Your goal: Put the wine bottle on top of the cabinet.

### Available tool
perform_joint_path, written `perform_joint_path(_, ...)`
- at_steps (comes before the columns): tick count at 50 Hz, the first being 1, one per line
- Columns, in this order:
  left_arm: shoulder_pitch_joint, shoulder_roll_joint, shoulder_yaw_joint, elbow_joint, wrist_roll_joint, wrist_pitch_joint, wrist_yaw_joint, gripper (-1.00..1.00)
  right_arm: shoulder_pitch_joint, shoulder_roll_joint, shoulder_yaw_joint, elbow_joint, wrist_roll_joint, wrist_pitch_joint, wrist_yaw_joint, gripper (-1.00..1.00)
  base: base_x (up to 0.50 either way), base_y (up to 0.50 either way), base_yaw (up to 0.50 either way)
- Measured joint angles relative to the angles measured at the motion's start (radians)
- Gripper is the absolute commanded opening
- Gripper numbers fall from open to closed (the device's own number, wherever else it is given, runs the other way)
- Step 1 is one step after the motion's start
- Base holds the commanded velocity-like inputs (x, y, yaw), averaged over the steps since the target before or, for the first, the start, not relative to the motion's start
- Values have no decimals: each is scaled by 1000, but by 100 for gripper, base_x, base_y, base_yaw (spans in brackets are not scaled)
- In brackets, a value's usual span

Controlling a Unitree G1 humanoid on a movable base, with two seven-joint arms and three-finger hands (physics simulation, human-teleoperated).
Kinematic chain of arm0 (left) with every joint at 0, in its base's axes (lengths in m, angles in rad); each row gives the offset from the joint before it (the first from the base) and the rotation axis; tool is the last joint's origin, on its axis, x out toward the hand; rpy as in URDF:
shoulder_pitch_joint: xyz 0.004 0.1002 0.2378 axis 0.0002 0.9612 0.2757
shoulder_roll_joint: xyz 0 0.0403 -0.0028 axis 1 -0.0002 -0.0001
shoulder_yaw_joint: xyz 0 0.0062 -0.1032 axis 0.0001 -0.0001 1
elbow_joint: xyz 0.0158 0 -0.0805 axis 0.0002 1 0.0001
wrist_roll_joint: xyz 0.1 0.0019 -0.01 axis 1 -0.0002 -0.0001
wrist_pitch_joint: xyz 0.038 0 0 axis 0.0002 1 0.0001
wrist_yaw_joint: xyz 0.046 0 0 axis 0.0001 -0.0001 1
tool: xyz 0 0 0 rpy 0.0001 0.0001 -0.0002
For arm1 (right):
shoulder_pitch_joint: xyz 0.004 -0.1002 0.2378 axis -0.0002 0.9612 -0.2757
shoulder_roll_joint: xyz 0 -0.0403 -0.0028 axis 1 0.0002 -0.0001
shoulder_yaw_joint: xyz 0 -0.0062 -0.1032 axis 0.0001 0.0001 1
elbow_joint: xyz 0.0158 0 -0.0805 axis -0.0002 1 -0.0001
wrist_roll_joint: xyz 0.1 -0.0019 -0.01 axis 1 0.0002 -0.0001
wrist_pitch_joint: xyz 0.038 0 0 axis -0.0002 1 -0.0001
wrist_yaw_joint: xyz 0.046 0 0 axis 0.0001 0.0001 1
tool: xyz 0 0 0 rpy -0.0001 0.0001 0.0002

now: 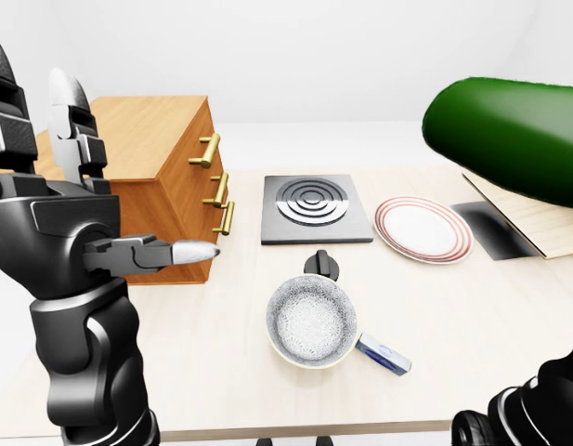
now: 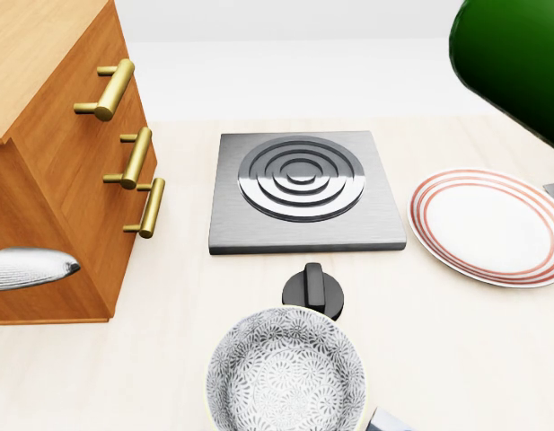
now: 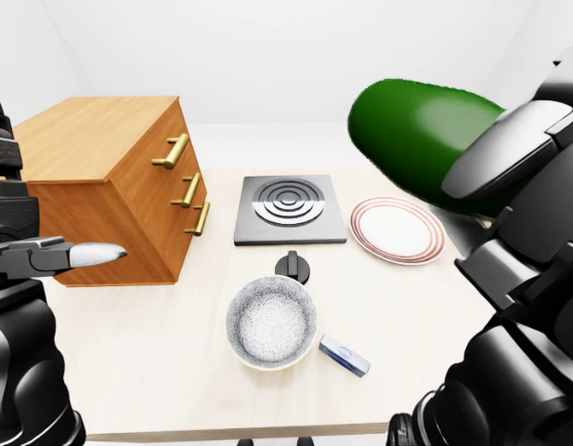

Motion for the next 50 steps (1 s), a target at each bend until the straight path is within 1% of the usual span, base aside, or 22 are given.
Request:
perform_joint_path(13, 5, -7, -6, 0, 7, 0, -7, 100, -87, 12, 109, 13, 13, 0, -85, -100, 0, 0, 0)
perform_joint_path(24, 3, -4, -16, -9, 25, 0, -13, 100, -103, 50, 212, 38, -22, 0, -108, -100, 0, 0, 0)
perform_joint_path(30, -12, -2, -48, 7, 79, 0, -32, 100, -102, 75, 258, 55, -62, 0, -99, -100, 0, 0, 0)
perform_joint_path(35, -31, -5, -76, 33, 146, 0, -53, 100, -96, 95, 289, 70, -96, 0, -85, -100, 0, 0, 0)
perform_joint_path(43, -55, -21, -119, 60, 247, 0, -88, 100, -85, 122, 329, 91, -147, 0, -62, -100, 0, 0, 0)
perform_joint_path(50, -74, -37, -148, 80, 316, 0, -114, 100, -76, 141, 352, 101, -183, 0, -44, -100, 0, 0, 0)
